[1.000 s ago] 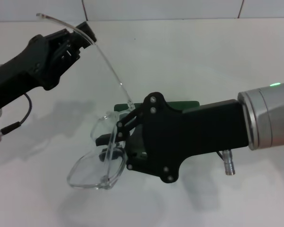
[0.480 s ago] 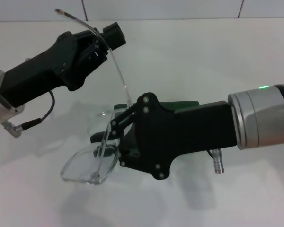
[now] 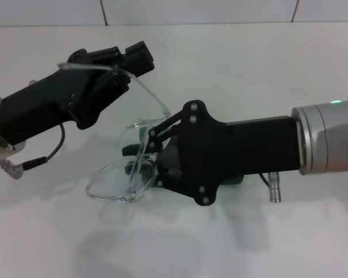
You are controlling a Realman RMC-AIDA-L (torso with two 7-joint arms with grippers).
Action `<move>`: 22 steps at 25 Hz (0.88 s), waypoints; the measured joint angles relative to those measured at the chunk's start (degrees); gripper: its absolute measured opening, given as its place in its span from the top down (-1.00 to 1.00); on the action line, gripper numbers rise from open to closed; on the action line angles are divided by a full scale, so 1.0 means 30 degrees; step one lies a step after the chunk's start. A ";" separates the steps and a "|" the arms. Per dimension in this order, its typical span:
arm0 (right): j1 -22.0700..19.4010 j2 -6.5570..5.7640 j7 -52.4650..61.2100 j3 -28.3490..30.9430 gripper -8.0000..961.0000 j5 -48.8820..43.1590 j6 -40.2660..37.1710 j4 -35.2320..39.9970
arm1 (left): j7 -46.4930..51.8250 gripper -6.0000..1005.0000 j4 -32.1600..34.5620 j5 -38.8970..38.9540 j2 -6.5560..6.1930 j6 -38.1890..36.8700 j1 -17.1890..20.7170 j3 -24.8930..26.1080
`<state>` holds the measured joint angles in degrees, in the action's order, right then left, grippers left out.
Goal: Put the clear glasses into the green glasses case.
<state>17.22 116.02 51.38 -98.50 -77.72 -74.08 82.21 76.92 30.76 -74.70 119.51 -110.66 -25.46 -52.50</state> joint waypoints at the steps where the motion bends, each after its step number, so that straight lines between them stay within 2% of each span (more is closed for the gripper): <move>1: 0.0001 0.0000 -0.0007 0.0027 0.74 0.0003 -0.0001 -0.0028 | -0.0002 0.79 0.0000 -0.0009 -0.0007 -0.0160 0.0014 0.0000; 4: 0.0000 0.0006 -0.0020 0.0173 0.74 0.0015 -0.0001 -0.0083 | -0.0051 0.79 -0.0001 -0.0030 -0.0026 -0.0524 0.0027 -0.0180; 12: -0.0081 -0.0049 -0.0702 0.0218 0.74 0.1030 -0.0012 -0.0576 | -0.0689 0.79 0.0212 -0.0017 -0.0177 -0.0650 -0.0134 -0.2535; 22: -0.0256 -0.0028 -0.0715 0.0230 0.74 0.1183 -0.0086 -0.0582 | -0.0872 0.79 0.0086 0.0203 -0.0204 -0.0639 -0.0103 -0.1928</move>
<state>16.45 115.93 49.24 -97.81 -74.17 -74.34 80.47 74.30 31.02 -74.09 118.89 -112.58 -25.77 -58.28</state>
